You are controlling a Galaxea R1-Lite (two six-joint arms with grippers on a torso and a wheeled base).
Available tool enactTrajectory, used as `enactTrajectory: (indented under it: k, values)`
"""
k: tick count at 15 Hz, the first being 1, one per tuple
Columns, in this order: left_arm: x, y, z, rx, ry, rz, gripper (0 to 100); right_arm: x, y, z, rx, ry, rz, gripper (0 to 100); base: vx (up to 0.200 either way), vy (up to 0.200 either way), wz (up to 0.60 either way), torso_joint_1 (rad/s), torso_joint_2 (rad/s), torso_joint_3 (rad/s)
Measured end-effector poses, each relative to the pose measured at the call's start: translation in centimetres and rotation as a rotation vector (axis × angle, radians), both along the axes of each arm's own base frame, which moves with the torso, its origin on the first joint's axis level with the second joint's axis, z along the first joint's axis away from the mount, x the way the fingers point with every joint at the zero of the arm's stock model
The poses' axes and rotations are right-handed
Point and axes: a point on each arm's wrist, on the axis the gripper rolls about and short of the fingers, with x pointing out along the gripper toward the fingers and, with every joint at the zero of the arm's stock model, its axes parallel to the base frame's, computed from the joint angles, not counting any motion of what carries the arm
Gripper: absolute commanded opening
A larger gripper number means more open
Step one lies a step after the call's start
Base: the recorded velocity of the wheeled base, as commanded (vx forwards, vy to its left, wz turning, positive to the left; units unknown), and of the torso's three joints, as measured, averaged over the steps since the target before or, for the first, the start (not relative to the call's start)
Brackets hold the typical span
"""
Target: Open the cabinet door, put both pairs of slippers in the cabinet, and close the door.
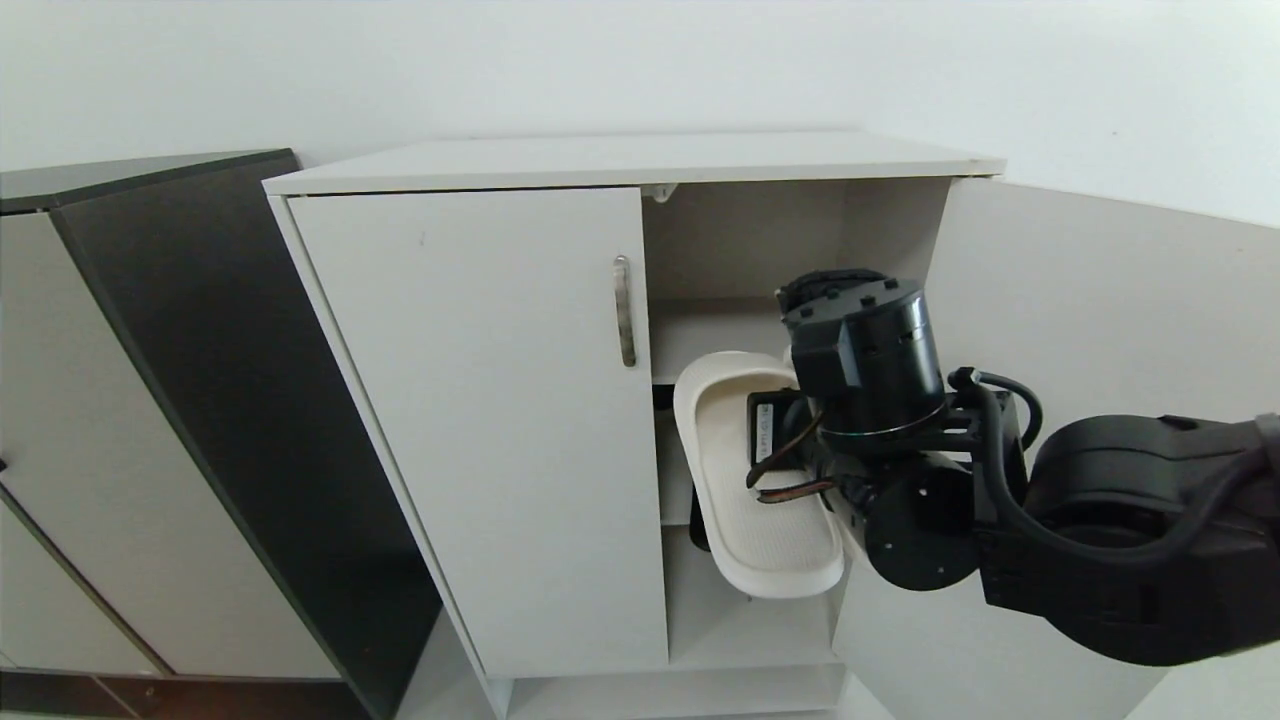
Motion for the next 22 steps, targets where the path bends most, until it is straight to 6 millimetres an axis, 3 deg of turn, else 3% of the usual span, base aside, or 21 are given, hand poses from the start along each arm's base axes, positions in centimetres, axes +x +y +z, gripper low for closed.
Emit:
enactTrajectory:
  k: [5, 13, 20, 22]
  values:
    - [0.0, 0.0, 0.0, 0.0, 0.001, 0.0, 0, 1.5, -0.4, -1.1, -0.02, 0.016, -0.039, 0, 0.2, 0.0, 0.0, -0.001, 0.01, 0.002]
    - [0.0, 0.0, 0.0, 0.0, 0.0, 0.0, 0, 1.9, -0.1, -1.3, -0.031, 0.011, -0.038, 0, 0.2, 0.0, 0.0, 0.003, 0.0, 0.004]
    - [0.0, 0.0, 0.0, -0.001, 0.0, 0.0, 0, 2.2, 0.2, -1.5, -0.035, -0.01, -0.017, 0, 0.0, 0.0, 0.0, 0.0, 0.0, 0.0]
    - [0.0, 0.0, 0.0, -0.001, 0.0, 0.0, 0, 3.2, 0.3, -1.3, -0.025, -0.019, -0.027, 0, 0.0, 0.0, 0.0, 0.0, 0.0, 0.0]
